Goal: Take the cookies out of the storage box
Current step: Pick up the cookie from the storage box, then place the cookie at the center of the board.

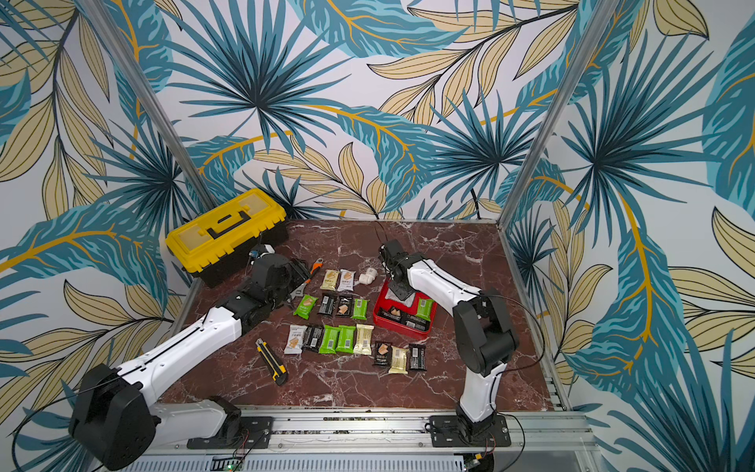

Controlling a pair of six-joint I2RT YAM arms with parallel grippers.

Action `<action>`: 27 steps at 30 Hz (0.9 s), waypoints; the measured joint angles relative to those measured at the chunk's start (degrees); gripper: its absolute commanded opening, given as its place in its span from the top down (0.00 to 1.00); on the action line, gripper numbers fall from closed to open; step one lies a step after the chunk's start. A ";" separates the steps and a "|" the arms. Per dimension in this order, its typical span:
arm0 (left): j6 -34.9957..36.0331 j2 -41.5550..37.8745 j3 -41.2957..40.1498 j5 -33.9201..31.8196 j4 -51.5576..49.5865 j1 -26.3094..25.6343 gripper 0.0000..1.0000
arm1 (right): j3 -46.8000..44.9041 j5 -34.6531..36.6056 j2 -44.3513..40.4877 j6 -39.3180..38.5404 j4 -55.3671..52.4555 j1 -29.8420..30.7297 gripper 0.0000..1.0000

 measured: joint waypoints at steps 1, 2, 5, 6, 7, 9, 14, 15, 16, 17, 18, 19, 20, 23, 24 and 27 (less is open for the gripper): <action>-0.28 0.00 0.00 -0.17 -0.15 0.00 0.35 | -0.57 -0.44 -1.33 1.01 -0.46 0.07 0.99; -0.59 0.00 0.00 -0.37 -0.35 0.00 0.35 | -1.14 -0.72 -2.54 1.88 -0.85 0.15 1.00; -1.88 0.00 -0.11 -1.33 -1.40 0.00 0.35 | -2.08 -1.42 -5.51 4.52 -2.64 1.03 0.99; -2.43 0.00 -0.28 -1.79 -1.70 0.00 0.35 | -2.05 -1.62 -6.25 5.42 -3.19 1.64 1.00; -3.13 -0.02 -0.59 -2.29 -2.10 0.00 0.35 | -1.90 -1.95 -6.82 6.38 -3.67 2.43 1.00; -4.70 -0.02 -1.16 -3.39 -3.45 0.00 0.34 | -1.11 -2.49 -7.30 8.22 -4.50 4.28 0.99; -8.66 -2.58 -3.04 -7.45 -9.05 0.04 0.34 | 1.84 -3.74 -7.15 12.20 -5.35 9.92 0.99; -9.70 -3.80 -3.41 -8.52 -10.51 0.11 0.35 | 2.82 -3.91 -6.86 12.85 -5.33 11.13 1.00; -10.78 -5.16 -3.65 -9.81 -12.37 0.26 0.35 | 3.96 -4.11 -6.36 13.49 -5.29 12.39 0.99; -11.69 -6.29 -3.80 -10.80 -13.86 0.39 0.34 | 4.81 -4.28 -5.88 13.86 -5.20 13.40 0.99; -12.98 -7.85 -3.96 -12.02 -15.85 0.74 0.34 | 5.92 -4.52 -5.05 14.10 -4.98 14.82 0.99; -14.10 -9.29 -4.11 -13.16 -17.73 1.14 0.35 | 6.64 -4.57 -4.35 14.16 -4.83 15.85 0.99; -15.28 -10.84 -4.24 -14.36 -20.00 1.64 0.34 | 7.48 -4.76 -3.32 14.16 -4.37 17.18 0.99; -17.94 -15.61 -4.46 -17.35 -26.51 3.28 0.34 | 9.27 -5.25 -0.24 13.79 -2.91 21.24 1.00; -18.71 -17.40 -4.48 -18.25 -28.83 3.85 0.34 | 10.12 -5.46 1.09 13.40 -2.45 22.62 0.99; -21.77 -23.21 -4.48 -21.38 -37.20 5.44 0.34 | 13.35 -6.36 5.46 12.20 -1.27 25.86 0.99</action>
